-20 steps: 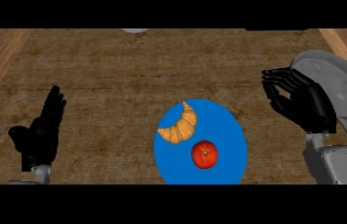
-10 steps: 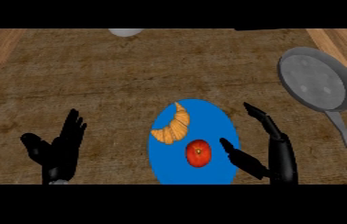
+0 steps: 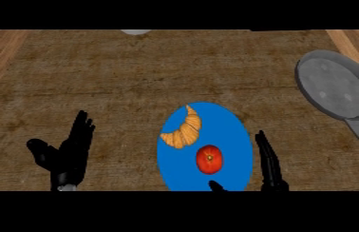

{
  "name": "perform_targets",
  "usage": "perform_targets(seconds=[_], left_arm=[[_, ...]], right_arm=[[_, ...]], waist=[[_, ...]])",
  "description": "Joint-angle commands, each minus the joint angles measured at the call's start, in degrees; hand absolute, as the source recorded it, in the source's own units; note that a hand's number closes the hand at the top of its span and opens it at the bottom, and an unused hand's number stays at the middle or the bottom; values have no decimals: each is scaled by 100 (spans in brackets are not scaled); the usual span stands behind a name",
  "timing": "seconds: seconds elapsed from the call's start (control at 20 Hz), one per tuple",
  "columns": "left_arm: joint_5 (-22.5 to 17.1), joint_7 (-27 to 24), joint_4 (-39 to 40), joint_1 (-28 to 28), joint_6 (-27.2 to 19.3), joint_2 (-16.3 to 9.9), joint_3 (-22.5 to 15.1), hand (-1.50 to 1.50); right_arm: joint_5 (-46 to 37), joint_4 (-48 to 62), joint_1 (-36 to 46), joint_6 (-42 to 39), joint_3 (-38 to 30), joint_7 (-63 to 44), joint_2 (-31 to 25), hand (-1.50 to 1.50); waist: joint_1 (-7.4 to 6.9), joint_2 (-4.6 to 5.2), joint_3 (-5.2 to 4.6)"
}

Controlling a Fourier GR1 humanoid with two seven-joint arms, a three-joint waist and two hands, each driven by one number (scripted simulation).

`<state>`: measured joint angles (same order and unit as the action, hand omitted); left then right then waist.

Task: Pick the tomato from the plate and place it in the pan

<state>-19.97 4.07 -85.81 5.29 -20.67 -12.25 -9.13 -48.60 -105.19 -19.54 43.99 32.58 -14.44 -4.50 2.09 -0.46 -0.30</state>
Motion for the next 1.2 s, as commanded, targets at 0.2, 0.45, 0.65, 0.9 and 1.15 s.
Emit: perform_targets(seconds=[0.2,0.45,0.65,0.9,1.15], left_arm=[[89,108,119,-136,19,109,-171,0],[-2,84,202,-193,141,150,-142,0],[-64,55,546,-403,241,103,60,0],[-51,59,430,-227,335,95,54,0],[-71,30,371,-191,419,23,116,0]], right_arm=[[-1991,-374,427,-2260,-39,-2557,441,-150],[-2233,-277,729,-4322,6,-3717,447,-150],[-1836,-319,2166,-5611,-62,-4911,449,-150],[-1129,109,3092,-6215,-309,-5462,448,-150],[-83,435,2843,-6573,-402,-5583,447,-150]], waist=[[-227,90,-16],[-319,111,-15],[-325,94,12],[-284,62,24],[-281,65,25]])
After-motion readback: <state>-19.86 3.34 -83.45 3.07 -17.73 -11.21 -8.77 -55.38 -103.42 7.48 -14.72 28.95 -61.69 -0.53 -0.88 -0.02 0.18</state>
